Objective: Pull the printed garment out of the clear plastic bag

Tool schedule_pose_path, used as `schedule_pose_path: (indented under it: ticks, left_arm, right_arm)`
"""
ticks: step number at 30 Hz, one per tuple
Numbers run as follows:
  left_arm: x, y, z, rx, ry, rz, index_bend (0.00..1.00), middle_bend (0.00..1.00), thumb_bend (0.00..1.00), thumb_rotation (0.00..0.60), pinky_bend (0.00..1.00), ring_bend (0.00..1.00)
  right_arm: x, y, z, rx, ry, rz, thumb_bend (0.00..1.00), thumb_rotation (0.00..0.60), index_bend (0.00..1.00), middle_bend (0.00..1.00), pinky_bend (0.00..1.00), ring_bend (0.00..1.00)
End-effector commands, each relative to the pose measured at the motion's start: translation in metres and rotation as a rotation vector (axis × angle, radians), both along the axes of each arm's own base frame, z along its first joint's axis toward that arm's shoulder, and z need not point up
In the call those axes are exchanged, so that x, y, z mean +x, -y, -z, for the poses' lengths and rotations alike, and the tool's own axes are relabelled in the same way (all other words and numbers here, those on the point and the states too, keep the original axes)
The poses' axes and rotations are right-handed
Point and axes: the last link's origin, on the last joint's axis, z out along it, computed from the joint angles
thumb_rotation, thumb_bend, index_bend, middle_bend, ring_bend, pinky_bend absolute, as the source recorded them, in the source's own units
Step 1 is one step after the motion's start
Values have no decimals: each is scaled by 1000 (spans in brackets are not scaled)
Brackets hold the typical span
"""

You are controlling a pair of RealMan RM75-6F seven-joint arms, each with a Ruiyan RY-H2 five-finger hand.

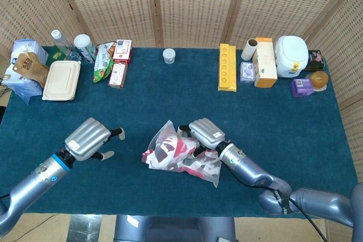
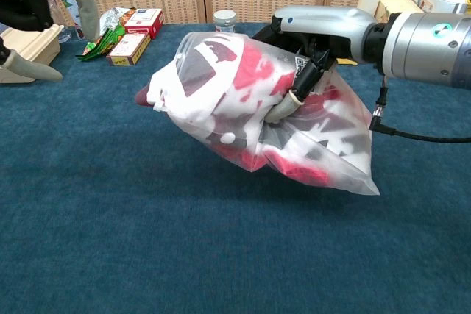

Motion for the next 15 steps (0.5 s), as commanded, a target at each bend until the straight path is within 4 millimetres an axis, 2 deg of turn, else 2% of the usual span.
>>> schedule_pose_path:
  ticks: [1, 15]
  left_arm:
    - [7, 0, 6, -40, 36, -12, 438, 1000, 188, 600, 903, 1000]
    - [28, -1, 28, -141, 97, -30, 438, 1000, 169, 600, 905, 1000]
  right_arm:
    - [0, -1, 0, 2, -1, 0, 214, 600, 919, 967, 1000, 1000]
    - [-1, -5, 4, 15, -6, -6, 214, 600, 919, 967, 1000, 1000]
